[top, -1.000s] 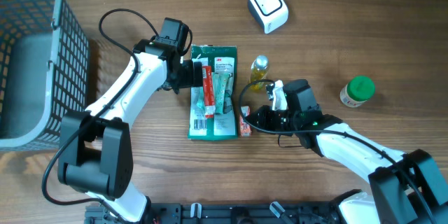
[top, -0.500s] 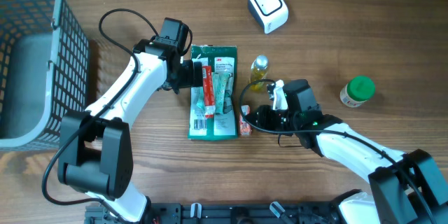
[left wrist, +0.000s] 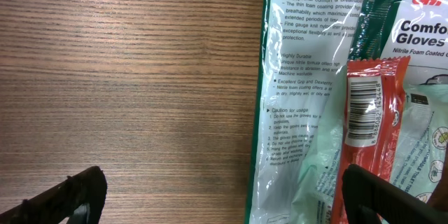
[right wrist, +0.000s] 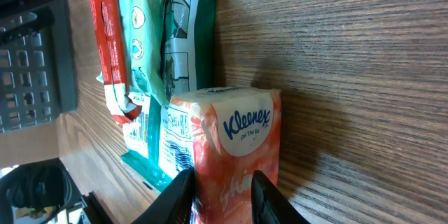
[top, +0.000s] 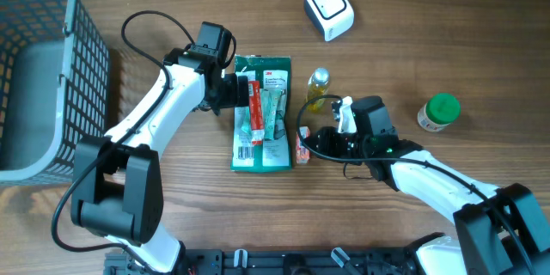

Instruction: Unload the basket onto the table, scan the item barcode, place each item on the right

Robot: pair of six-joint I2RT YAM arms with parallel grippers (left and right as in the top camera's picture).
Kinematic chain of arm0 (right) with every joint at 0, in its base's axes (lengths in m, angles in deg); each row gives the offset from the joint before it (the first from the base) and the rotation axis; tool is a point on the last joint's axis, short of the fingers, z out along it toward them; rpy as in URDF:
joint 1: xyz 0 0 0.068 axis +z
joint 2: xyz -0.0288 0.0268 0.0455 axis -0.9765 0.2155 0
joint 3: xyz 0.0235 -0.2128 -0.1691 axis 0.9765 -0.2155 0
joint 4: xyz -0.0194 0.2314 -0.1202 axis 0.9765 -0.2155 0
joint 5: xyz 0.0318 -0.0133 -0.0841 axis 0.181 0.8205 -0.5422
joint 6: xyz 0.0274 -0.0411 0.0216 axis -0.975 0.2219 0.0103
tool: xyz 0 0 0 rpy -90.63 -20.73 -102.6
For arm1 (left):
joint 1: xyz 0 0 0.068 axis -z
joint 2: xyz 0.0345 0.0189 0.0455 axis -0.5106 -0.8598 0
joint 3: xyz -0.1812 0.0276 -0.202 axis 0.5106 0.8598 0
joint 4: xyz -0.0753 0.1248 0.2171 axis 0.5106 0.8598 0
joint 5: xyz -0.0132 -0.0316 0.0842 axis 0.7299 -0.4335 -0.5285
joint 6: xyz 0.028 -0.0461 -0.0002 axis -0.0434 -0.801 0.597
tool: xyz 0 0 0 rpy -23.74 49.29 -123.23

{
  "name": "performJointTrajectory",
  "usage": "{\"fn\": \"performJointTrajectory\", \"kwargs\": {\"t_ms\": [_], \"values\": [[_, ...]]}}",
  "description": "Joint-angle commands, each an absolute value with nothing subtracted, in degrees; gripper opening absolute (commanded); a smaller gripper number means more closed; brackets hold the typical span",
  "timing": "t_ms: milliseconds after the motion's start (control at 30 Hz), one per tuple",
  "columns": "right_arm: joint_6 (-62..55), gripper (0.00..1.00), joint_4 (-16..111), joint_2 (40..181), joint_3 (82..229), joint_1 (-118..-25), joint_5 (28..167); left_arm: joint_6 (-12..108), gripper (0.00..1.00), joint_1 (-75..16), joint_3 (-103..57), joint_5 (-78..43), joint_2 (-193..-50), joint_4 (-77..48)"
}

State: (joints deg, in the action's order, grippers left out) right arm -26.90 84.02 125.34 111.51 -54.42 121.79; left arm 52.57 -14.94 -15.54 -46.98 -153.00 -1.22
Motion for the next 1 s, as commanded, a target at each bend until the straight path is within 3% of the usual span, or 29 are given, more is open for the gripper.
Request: {"fn": "performJointTrajectory", "kwargs": {"t_ms": [0, 400, 800, 900, 967], "values": [[-25.94, 0.30, 83.98, 124.66, 111.27, -54.73, 120.79, 52.46, 1.00, -14.74, -15.28, -47.33, -152.06, -1.22], [-25.35, 0.50, 80.63, 117.03, 112.37, -54.73, 121.16, 52.48, 1.00, -14.74, -15.28, -47.33, -152.06, -1.20], [-19.56, 0.64, 23.65, 110.87, 147.12, -54.71, 95.08, 52.48, 1.00, -14.74, -15.28, -47.33, -152.06, -1.20], [-19.38, 0.76, 21.49, 111.24, 147.18, -54.71, 93.40, 52.46, 1.00, -14.74, -15.28, -47.33, -152.06, -1.22], [-19.47, 1.00, 21.79, 111.61, 147.18, -54.71, 93.40, 52.46, 1.00, -14.74, -15.28, -47.33, -152.06, -1.22]]}}
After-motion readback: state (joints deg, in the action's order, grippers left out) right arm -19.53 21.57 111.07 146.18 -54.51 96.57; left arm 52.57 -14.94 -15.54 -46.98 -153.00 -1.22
